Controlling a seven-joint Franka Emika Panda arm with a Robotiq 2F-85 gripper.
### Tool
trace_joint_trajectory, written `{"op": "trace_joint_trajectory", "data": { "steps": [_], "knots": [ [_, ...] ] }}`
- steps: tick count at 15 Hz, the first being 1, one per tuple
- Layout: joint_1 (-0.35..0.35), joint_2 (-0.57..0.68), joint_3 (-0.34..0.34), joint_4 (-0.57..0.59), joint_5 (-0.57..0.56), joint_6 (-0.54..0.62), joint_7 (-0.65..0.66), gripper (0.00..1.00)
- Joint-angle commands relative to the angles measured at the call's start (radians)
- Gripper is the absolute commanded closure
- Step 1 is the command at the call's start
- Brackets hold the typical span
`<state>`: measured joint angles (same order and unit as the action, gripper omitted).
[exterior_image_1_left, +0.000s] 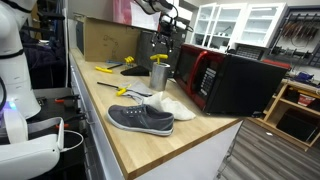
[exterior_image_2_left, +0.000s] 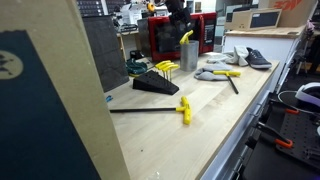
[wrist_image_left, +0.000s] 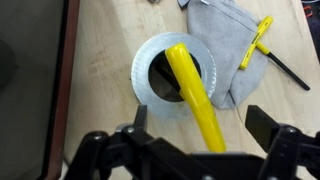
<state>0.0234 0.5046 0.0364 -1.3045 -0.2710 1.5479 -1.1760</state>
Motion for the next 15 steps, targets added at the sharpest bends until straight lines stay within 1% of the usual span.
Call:
{"op": "trace_joint_trajectory", "data": {
  "steps": [1, 5, 9, 10, 11, 12, 15],
  "knots": [
    [-0.003, 0.063, 0.011, 0.078, -0.018, -0.054, -0.052, 0.00],
    [-0.006, 0.081, 0.006, 0.094, -0.022, -0.079, -0.066, 0.00],
    [-0.009, 0.034, 0.006, 0.074, -0.027, -0.103, -0.071, 0.00],
    [-0.009, 0.029, 0.004, 0.069, -0.030, -0.105, -0.066, 0.25],
    [-0.009, 0.025, 0.003, 0.067, -0.035, -0.106, -0.063, 0.26],
    [-0.012, 0.021, 0.003, 0.063, -0.037, -0.109, -0.062, 0.32],
    [-0.018, 0.015, 0.005, 0.049, -0.038, -0.105, -0.066, 0.58]
  ]
}}
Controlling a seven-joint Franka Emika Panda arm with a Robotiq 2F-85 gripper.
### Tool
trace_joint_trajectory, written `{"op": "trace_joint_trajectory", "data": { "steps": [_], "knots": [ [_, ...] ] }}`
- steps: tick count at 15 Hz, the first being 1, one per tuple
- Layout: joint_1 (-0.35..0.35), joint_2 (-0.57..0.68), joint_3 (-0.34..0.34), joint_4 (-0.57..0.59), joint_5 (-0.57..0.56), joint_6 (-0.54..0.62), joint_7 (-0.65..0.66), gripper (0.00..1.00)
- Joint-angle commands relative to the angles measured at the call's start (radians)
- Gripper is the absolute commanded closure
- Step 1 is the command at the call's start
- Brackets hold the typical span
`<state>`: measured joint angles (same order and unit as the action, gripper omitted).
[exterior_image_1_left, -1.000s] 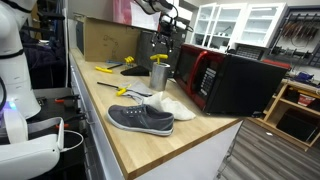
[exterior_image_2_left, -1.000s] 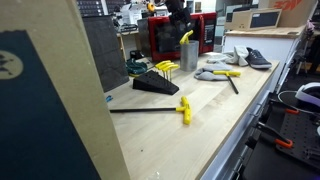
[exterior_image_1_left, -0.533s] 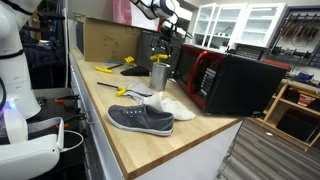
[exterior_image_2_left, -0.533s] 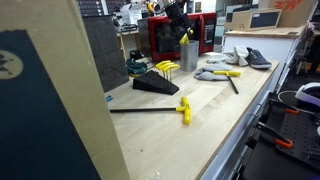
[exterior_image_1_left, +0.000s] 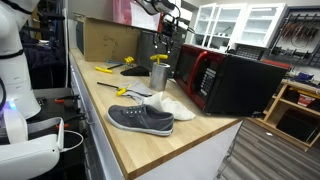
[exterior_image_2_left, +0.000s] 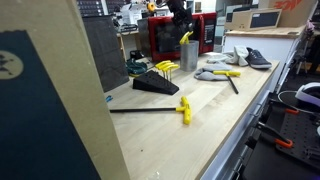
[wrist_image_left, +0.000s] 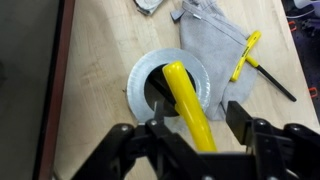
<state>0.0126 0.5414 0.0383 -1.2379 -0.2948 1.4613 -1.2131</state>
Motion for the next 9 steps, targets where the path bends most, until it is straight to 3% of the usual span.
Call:
{"op": "trace_joint_trajectory", "data": {
  "steps": [1, 2, 3, 5, 8, 9],
  "knots": [
    [-0.009, -0.022, 0.004, -0.021, -0.013, -0.017, -0.030, 0.64],
    [-0.010, -0.023, 0.005, -0.029, -0.014, -0.012, -0.032, 0.71],
    [-0.009, -0.023, 0.005, -0.038, -0.019, -0.004, -0.033, 0.30],
    [-0.006, -0.024, 0.006, -0.050, -0.024, 0.004, -0.032, 0.33],
    [0.000, -0.030, 0.010, -0.070, -0.032, 0.010, -0.034, 0.13],
    [0.000, -0.032, 0.012, -0.078, -0.033, 0.018, -0.032, 0.37]
  ]
}}
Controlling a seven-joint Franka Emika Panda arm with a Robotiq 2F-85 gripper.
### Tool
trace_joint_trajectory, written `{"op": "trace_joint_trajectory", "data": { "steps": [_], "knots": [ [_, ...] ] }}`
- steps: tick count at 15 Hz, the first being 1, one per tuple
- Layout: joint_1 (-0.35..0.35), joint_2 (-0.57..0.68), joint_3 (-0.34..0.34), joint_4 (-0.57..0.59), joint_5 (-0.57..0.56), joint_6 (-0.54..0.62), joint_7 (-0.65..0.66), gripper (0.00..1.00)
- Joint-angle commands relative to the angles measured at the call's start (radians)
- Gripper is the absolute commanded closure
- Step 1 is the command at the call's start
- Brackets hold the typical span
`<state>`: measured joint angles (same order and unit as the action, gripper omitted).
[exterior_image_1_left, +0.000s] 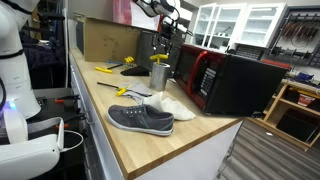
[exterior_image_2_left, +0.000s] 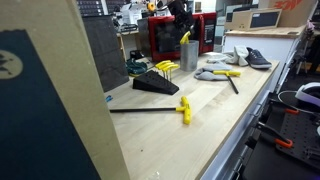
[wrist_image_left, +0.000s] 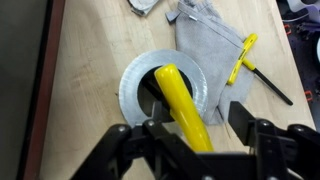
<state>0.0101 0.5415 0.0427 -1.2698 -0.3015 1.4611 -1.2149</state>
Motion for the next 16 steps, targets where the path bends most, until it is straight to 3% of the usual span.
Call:
{"op": "trace_joint_trajectory", "data": {
  "steps": [1, 3, 8, 16],
  "knots": [
    [0.003, -0.033, 0.009, -0.048, -0.029, 0.019, -0.032, 0.51],
    [0.005, -0.035, 0.009, -0.053, -0.031, 0.021, -0.032, 0.59],
    [0.002, -0.041, 0.009, -0.057, -0.027, 0.021, -0.035, 0.98],
    [-0.006, -0.135, 0.007, -0.064, -0.006, 0.052, -0.007, 0.94]
  ]
}}
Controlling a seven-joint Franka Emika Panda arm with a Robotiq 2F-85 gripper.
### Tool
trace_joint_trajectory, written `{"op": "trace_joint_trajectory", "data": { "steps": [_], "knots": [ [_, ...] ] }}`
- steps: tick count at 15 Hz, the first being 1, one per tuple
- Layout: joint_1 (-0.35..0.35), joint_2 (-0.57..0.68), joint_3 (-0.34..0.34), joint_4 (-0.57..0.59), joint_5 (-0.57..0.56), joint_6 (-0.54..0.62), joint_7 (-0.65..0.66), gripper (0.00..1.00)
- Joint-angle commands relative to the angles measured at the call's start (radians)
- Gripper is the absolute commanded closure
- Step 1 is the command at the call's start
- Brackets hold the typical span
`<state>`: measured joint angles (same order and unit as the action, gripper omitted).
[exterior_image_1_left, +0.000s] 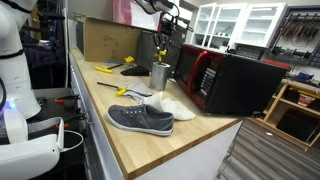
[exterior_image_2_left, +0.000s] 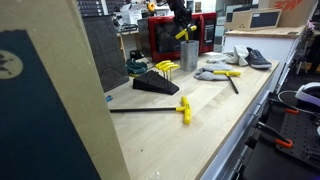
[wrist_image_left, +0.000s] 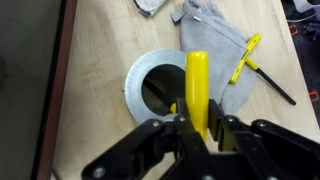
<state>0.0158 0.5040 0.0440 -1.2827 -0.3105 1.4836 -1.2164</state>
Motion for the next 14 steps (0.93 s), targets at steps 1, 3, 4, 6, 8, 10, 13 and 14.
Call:
{"op": "trace_joint_trajectory", "data": {
  "steps": [1, 3, 4, 6, 8, 10, 13, 14],
  "knots": [
    [-0.013, -0.113, 0.005, -0.049, 0.005, 0.028, -0.004, 0.94],
    [-0.016, -0.148, 0.003, -0.045, 0.016, 0.025, 0.005, 0.94],
    [-0.017, -0.163, 0.002, -0.042, 0.025, 0.023, 0.009, 0.94],
    [-0.018, -0.190, 0.002, -0.033, 0.046, 0.013, 0.021, 0.94],
    [-0.023, -0.199, 0.001, 0.000, 0.083, -0.028, 0.039, 0.94],
    [-0.039, -0.193, -0.002, 0.057, 0.161, -0.090, 0.078, 0.94],
    [-0.062, -0.189, -0.006, 0.130, 0.261, -0.153, 0.142, 0.94],
    [-0.069, -0.184, -0.009, 0.150, 0.281, -0.162, 0.158, 0.94]
  ]
}}
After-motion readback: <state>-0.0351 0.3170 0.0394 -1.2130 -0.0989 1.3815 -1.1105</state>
